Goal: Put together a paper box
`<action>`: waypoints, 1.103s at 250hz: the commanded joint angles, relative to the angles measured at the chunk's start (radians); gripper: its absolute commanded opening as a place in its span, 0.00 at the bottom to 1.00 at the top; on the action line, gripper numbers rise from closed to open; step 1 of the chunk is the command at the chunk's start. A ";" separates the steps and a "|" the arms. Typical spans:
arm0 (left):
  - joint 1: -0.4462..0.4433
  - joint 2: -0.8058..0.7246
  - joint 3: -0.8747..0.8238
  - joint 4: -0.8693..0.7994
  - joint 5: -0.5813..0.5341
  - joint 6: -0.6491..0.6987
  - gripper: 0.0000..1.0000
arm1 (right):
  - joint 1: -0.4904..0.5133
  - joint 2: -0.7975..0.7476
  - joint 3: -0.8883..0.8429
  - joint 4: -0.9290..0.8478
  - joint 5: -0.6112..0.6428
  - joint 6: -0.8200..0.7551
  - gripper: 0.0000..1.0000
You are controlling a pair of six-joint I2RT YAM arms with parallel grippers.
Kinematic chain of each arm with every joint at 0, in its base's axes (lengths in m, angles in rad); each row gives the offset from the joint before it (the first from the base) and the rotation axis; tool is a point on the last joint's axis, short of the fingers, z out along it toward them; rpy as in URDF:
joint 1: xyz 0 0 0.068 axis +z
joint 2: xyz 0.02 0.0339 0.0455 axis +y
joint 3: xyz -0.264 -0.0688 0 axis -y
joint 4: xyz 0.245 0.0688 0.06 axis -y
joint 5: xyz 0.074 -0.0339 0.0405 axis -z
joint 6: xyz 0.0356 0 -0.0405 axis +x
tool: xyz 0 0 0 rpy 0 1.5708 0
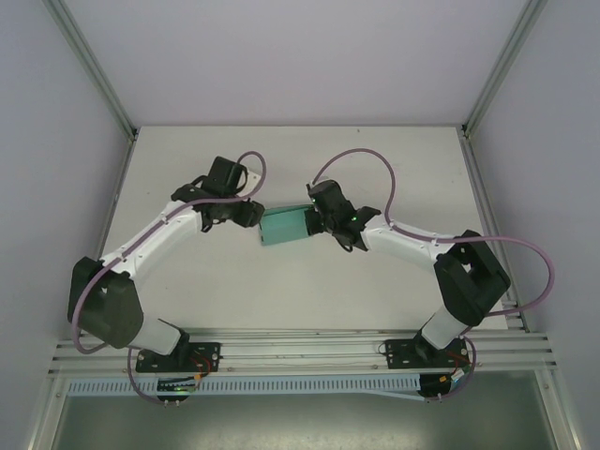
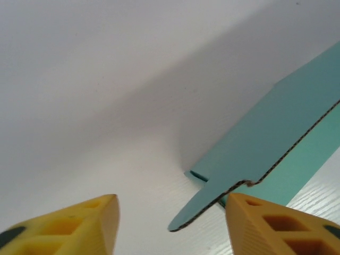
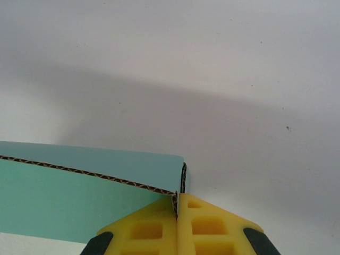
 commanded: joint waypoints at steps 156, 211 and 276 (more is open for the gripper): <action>0.033 0.067 0.015 0.021 0.178 0.174 0.40 | 0.011 0.074 0.002 -0.255 -0.032 -0.034 0.00; 0.033 0.021 0.006 0.018 0.146 0.163 0.41 | 0.012 0.077 0.011 -0.271 -0.030 -0.037 0.00; 0.034 0.010 -0.031 0.023 0.163 0.157 0.37 | 0.011 0.075 0.019 -0.277 -0.033 -0.038 0.00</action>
